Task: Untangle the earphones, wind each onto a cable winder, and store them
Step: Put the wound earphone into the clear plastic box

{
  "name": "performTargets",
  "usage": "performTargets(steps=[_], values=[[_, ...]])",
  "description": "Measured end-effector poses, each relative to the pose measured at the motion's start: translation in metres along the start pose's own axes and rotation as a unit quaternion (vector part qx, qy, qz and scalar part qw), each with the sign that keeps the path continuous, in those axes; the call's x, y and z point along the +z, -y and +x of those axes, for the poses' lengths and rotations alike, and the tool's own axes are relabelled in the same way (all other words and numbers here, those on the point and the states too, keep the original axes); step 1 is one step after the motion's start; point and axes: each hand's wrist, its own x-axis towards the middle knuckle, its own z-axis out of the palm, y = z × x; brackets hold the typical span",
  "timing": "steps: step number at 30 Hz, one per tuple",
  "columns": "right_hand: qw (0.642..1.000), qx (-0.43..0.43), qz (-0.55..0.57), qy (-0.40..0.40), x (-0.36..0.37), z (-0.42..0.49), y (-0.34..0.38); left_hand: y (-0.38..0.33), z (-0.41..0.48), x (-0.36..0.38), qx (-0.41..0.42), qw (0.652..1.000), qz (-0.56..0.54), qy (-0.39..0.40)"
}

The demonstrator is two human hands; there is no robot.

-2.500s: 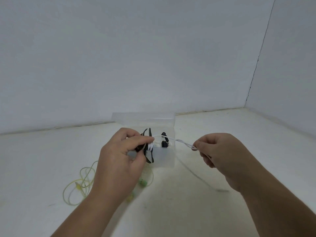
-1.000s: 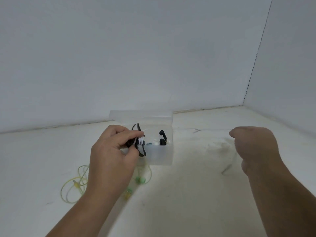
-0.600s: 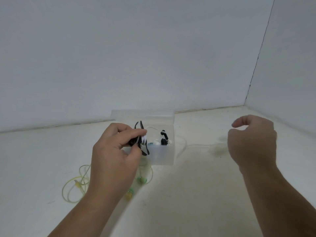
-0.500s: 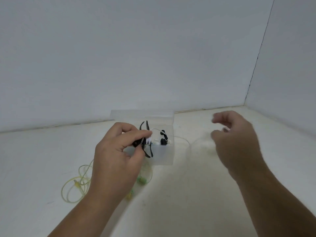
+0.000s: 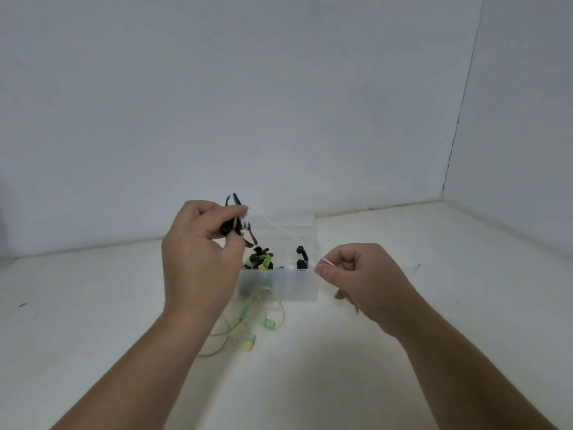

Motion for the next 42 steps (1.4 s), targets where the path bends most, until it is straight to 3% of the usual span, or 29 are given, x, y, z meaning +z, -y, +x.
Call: performTargets(steps=[3, 6, 9, 14, 16, 19, 21, 23, 25, 28, 31, 34, 37, 42], values=[[0.998, 0.038, 0.044, 0.002, -0.012, -0.002, 0.010, 0.010, 0.019, -0.021, 0.008, 0.995, 0.097, -0.007], [0.997, 0.027, -0.022, 0.063, -0.030, -0.004, 0.035, 0.012, 0.031, -0.039, 0.005, 0.988, 0.153, -0.022], [0.992, 0.010, -0.059, 0.114, -0.044, -0.007, 0.063, 0.007, 0.040, -0.055, -0.017, 0.986, 0.163, -0.033], [0.994, 0.025, 0.005, 0.106, -0.069, -0.009, 0.083, -0.004, 0.042, -0.063, -0.009, 0.985, 0.174, -0.014], [0.998, 0.049, -0.016, 0.039, -0.077, -0.009, 0.087, -0.011, 0.039, -0.065, 0.008, 0.986, 0.165, -0.010], [0.987, 0.070, -0.059, -0.130, -0.087, -0.003, 0.088, -0.023, 0.033, -0.069, 0.012, 0.990, 0.138, 0.001], [0.964, 0.049, -0.075, -0.251, -0.095, 0.002, 0.091, -0.031, 0.030, -0.072, -0.004, 0.995, 0.100, 0.026], [0.946, 0.006, -0.059, -0.319, -0.099, -0.002, 0.099, -0.040, 0.025, -0.074, -0.011, 0.997, 0.048, 0.066], [0.959, -0.063, -0.023, -0.274, -0.092, -0.011, 0.109, -0.050, 0.021, -0.075, -0.019, 0.994, -0.024, 0.108], [0.991, -0.127, 0.010, -0.049, -0.060, -0.031, 0.119, -0.062, 0.012, -0.072, -0.039, 0.980, -0.114, 0.159], [0.991, -0.074, 0.001, 0.112, -0.032, -0.037, 0.104, -0.065, 0.002, -0.065, -0.057, 0.966, -0.162, 0.191], [0.986, 0.002, 0.017, 0.164, -0.017, -0.039, 0.088, -0.061, -0.010, -0.059, -0.070, 0.953, -0.200, 0.215], [0.979, 0.014, 0.049, 0.195, -0.012, -0.034, 0.068, -0.051, -0.019, -0.051, -0.065, 0.946, -0.224, 0.227], [0.970, 0.041, 0.203, 0.125, -0.021, -0.015, 0.050, -0.030, -0.025, -0.031, -0.051, 0.949, -0.185, 0.249]])
